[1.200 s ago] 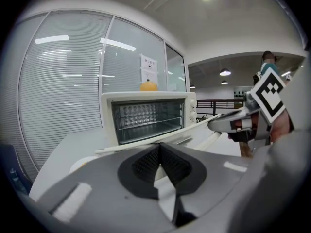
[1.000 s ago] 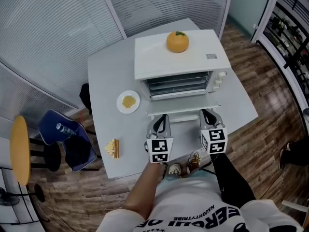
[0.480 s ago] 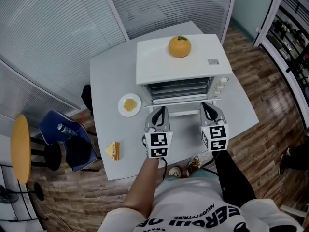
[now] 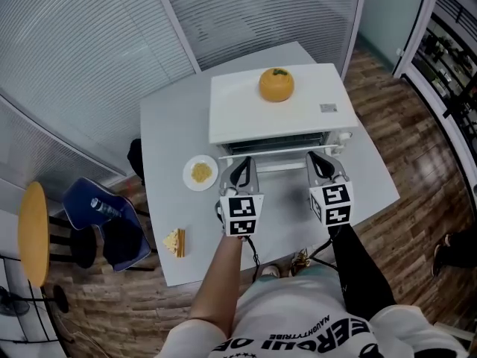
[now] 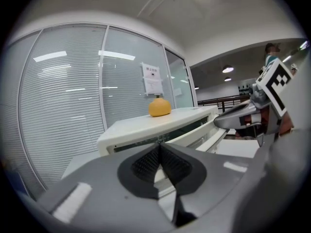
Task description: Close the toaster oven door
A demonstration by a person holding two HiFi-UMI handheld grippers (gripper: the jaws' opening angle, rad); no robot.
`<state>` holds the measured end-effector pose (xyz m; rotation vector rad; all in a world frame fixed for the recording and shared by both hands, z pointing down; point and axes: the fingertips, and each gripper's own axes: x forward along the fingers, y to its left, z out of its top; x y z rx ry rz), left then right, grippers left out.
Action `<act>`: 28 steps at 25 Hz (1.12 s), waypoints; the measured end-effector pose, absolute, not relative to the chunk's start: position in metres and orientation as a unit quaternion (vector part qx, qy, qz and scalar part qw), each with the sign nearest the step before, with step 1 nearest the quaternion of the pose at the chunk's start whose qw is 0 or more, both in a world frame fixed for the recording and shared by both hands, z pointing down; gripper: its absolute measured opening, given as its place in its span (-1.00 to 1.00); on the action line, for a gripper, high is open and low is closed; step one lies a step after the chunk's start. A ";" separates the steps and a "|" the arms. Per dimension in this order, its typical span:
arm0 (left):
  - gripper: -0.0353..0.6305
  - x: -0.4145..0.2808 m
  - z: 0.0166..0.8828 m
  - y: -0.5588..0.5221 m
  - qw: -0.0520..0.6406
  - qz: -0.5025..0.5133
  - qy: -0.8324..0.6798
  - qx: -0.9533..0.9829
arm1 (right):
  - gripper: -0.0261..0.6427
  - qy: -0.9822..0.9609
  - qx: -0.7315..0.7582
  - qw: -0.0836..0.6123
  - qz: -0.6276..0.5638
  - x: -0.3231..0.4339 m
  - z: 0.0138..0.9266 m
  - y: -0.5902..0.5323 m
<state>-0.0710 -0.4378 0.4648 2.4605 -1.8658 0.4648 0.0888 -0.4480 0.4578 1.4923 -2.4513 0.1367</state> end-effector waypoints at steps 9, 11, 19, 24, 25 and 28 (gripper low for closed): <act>-0.72 -0.081 0.455 -0.474 0.054 0.111 -0.606 0.786 | -0.92 -0.847 0.509 0.140 0.056 0.087 0.446 -0.491; -0.72 -0.081 0.454 -0.474 0.050 0.110 -0.607 0.785 | -0.92 -0.848 0.509 0.139 0.050 0.087 0.446 -0.490; -0.72 -0.087 0.450 -0.470 0.033 0.109 -0.626 0.772 | -0.91 -0.850 0.505 0.147 0.030 0.086 0.444 -0.486; -0.72 -0.093 0.433 -0.450 0.028 0.084 -0.630 0.772 | -0.91 -0.842 0.520 0.142 0.015 0.091 0.436 -0.460; -0.72 -0.095 0.429 -0.444 0.025 0.081 -0.628 0.773 | -0.91 -0.841 0.523 0.139 0.013 0.090 0.434 -0.453; -0.72 -0.095 0.412 -0.425 0.009 0.068 -0.617 0.784 | -0.91 -0.838 0.532 0.121 0.008 0.089 0.425 -0.431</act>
